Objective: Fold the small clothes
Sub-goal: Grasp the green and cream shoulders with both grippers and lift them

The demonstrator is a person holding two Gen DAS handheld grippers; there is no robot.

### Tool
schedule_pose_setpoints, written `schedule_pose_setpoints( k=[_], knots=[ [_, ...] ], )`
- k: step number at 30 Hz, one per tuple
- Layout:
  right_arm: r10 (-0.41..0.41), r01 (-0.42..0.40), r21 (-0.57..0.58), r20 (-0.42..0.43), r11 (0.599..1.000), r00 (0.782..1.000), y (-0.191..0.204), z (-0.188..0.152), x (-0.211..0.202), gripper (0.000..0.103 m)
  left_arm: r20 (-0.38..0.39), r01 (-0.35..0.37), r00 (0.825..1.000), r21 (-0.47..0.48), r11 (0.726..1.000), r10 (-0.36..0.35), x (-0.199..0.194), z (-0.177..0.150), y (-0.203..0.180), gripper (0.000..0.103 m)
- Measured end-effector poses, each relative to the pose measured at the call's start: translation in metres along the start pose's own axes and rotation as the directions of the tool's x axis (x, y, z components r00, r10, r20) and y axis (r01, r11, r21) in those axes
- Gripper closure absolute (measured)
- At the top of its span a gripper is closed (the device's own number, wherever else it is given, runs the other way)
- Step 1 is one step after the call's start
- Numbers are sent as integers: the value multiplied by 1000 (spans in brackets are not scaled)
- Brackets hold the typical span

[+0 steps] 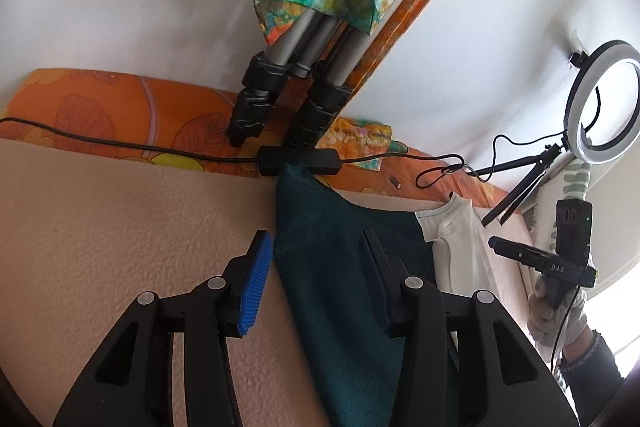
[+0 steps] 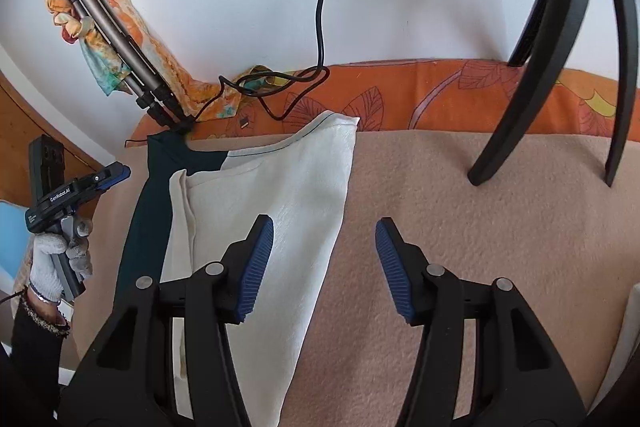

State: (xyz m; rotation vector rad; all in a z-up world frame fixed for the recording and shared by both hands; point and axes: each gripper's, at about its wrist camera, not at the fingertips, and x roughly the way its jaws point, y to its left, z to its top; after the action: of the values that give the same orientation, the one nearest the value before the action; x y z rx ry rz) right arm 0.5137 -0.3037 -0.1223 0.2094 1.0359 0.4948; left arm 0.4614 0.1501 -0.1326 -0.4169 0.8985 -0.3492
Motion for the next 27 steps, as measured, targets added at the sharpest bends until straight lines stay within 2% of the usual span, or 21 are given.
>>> schedule_pose_setpoints(
  k=[5, 13, 17, 19, 20, 21, 22, 24, 27],
  knots=[
    [16, -17, -62, -16, 998, 1000, 2, 9, 18, 47, -39, 0, 999, 43, 999, 1, 24, 4, 5, 60],
    [38, -39, -98, -18, 994, 999, 2, 25, 34, 47, -25, 26, 999, 82, 996, -24, 37, 12, 5, 60],
    [29, -31, -115, -20, 993, 999, 6, 34, 40, 47, -40, 29, 999, 105, 994, -24, 42, 16, -1, 63],
    [29, -31, -113, -20, 993, 999, 9, 38, 43, 47, -48, 32, 999, 108, 994, -27, 46, 18, -4, 73],
    [29, -32, -116, -21, 993, 999, 10, 39, 45, 50, -49, 29, 999, 114, 993, -24, 49, 18, -6, 77],
    [22, -25, -125, -20, 992, 1000, 13, 39, 47, 61, -48, 24, 999, 129, 991, -18, 51, 17, -9, 84],
    [8, -11, -135, -20, 991, 1000, 16, 39, 50, 67, -54, 21, 998, 142, 990, -14, 54, 16, -12, 92],
    [-5, 3, -147, -13, 989, 1000, 19, 38, 52, 84, -45, 8, 999, 160, 987, -1, 57, 15, -16, 97],
    [28, -29, -110, -4, 993, 1000, 15, 39, 50, 95, -26, 42, 999, 145, 988, -39, 51, 15, -17, 100]
  ],
)
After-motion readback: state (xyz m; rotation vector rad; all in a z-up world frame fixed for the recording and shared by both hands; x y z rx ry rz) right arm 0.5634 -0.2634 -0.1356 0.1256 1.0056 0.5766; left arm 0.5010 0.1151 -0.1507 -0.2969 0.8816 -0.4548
